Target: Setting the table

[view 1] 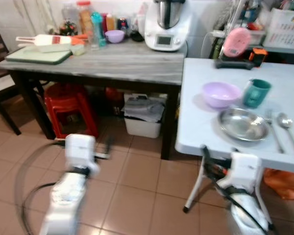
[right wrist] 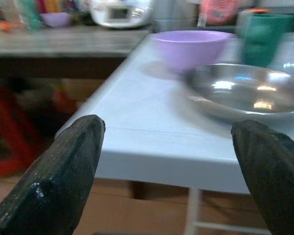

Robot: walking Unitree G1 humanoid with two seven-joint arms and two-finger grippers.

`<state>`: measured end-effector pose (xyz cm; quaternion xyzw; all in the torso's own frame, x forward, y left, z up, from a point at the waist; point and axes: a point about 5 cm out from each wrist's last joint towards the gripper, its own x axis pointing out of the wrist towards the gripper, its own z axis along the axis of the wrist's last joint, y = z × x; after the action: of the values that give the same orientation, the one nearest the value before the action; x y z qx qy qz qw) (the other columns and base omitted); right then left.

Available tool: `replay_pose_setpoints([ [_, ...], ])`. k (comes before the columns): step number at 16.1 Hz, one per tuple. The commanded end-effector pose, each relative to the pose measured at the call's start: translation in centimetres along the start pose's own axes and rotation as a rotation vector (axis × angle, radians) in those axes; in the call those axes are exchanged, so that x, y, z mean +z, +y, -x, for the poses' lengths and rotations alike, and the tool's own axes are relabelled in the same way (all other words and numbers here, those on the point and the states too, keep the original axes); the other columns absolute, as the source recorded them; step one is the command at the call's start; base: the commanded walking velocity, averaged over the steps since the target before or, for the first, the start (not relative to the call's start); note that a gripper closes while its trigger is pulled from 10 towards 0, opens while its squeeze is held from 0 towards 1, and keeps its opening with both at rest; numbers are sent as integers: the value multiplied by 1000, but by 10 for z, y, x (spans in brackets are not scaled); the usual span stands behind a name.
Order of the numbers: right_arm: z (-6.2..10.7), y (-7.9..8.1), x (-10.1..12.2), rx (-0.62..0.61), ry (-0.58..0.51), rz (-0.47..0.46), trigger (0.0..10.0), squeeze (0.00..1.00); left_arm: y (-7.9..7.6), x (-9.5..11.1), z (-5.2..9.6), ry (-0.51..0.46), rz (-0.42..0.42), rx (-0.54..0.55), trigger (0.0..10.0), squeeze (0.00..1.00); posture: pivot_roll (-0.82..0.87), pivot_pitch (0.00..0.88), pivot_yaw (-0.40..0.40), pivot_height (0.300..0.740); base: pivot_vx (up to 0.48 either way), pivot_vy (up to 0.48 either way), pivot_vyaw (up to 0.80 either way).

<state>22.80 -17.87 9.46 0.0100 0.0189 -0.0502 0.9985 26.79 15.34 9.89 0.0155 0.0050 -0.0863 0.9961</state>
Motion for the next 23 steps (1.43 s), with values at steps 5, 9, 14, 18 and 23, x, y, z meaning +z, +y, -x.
replay_pose_setpoints([
  [5, -3, 7, 4, 13, -26, -4, 10000, 0, 11, 7, -3, -7, -5, 30, 10000, 0, 64, 0, 18, 740, 0, -361, 0],
  [9, -2, 7, 4, 9, -27, -3, 10000, 0, 10, 6, -4, -3, 4, 16, 10000, 0, 55, 0, 28, 740, 0, -281, 0],
  [14, 0, 5, 3, 11, -21, 2, 10000, 0, 7, 5, -2, 3, 113, -52, 10000, 0, 51, 0, 25, 740, 0, 0, 0],
  [18, -2, 5, 3, 18, -20, 9, 10000, 0, 2, 5, 1, 2, 138, -93, 10000, 0, 52, 0, 21, 740, 0, 0, 0],
  [23, -3, 3, 2, 17, -18, 10, 10000, 0, 0, 5, 1, 1, 154, -111, 10000, 0, 53, 0, 17, 740, 102, 0, 0],
])
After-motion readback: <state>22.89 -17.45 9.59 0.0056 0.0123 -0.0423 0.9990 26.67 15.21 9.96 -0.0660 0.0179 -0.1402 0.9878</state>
